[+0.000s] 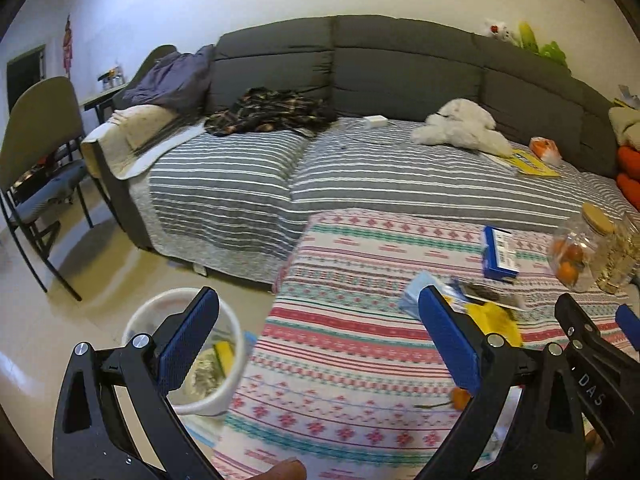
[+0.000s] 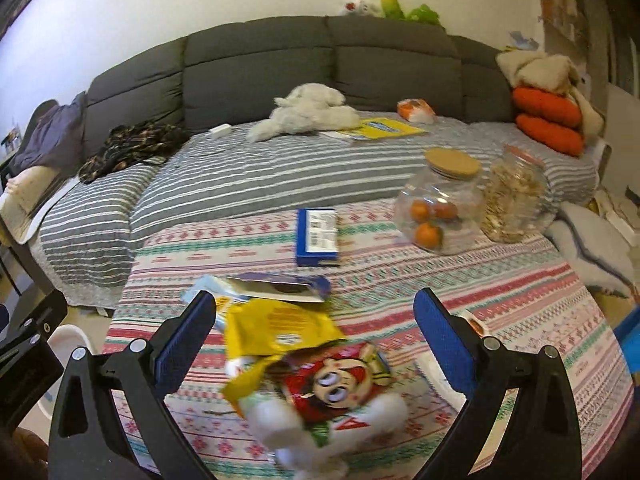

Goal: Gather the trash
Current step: 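Grasp the blue box with the left gripper while the right gripper grasps the snack bag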

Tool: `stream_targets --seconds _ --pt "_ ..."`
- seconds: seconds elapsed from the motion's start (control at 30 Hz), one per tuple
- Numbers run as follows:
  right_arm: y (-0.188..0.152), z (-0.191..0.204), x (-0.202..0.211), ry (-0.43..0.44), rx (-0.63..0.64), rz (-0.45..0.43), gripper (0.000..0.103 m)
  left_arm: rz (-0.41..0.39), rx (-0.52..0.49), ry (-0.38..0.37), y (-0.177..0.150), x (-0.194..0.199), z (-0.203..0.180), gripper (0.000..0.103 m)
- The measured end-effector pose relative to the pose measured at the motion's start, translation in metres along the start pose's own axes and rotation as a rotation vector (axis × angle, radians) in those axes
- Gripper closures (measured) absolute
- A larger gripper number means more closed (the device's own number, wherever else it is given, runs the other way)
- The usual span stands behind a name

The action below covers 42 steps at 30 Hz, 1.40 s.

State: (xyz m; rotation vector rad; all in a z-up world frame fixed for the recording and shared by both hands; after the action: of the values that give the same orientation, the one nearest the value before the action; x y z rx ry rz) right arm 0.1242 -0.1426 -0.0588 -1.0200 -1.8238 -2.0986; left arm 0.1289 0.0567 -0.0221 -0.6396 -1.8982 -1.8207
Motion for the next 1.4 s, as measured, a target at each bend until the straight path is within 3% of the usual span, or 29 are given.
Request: stream_targets --seconds 0.2,0.5,0.6,0.7,0.8,1.0,1.03,1.13,1.17,1.23,1.4 --pt "-0.002 -0.05 -0.01 -0.024 -0.082 0.048 0.007 0.027 -0.059 -0.051 0.001 -0.018 -0.042 0.007" --pt "0.01 -0.131 -0.032 -0.056 -0.234 0.175 0.007 0.162 -0.207 -0.12 0.027 -0.085 -0.124 0.007" --pt "0.015 -0.158 -0.039 -0.069 -0.292 0.199 0.007 0.296 -0.258 -0.157 0.036 -0.124 -0.161 0.007" --pt "0.016 -0.187 -0.047 -0.109 -0.35 0.215 0.007 0.407 -0.259 -0.144 0.038 -0.17 -0.187 0.007" --pt "0.012 -0.207 -0.06 -0.106 -0.383 0.286 0.007 0.505 -0.274 -0.121 0.034 -0.215 -0.208 0.007" --pt "-0.009 -0.229 -0.083 -0.086 -0.465 0.439 0.007 0.604 -0.214 -0.091 0.031 -0.263 -0.215 0.008" --pt "-0.013 -0.228 -0.087 -0.068 -0.476 0.47 0.007 0.619 -0.203 -0.097 0.029 -0.267 -0.214 0.009" --pt "-0.021 -0.223 -0.092 -0.048 -0.484 0.513 0.007 0.672 -0.201 -0.136 0.022 -0.277 -0.215 0.036" --pt "-0.023 -0.219 -0.093 -0.057 -0.469 0.515 0.007 0.681 -0.181 -0.171 0.022 -0.277 -0.215 0.049" --pt "-0.026 -0.211 -0.097 -0.076 -0.434 0.518 0.007 0.665 -0.162 -0.18 0.027 -0.271 -0.212 0.048" --pt "-0.037 -0.188 -0.115 -0.102 -0.382 0.563 0.007 0.521 -0.163 -0.23 0.048 -0.228 -0.197 0.049"
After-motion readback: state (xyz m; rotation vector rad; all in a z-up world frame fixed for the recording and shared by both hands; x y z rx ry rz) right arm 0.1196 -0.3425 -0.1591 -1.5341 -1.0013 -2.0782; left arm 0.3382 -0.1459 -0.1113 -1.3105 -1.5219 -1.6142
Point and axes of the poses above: each gripper's, at about its wrist camera, not at the fingertips, and x roughly against the way its jaws point, z to its left, y to its top, the point moved 2 cm from there along -x, roughly the way its jaws point, and after that the axes turned 8 degrees about -y, right-handed, at the moved point
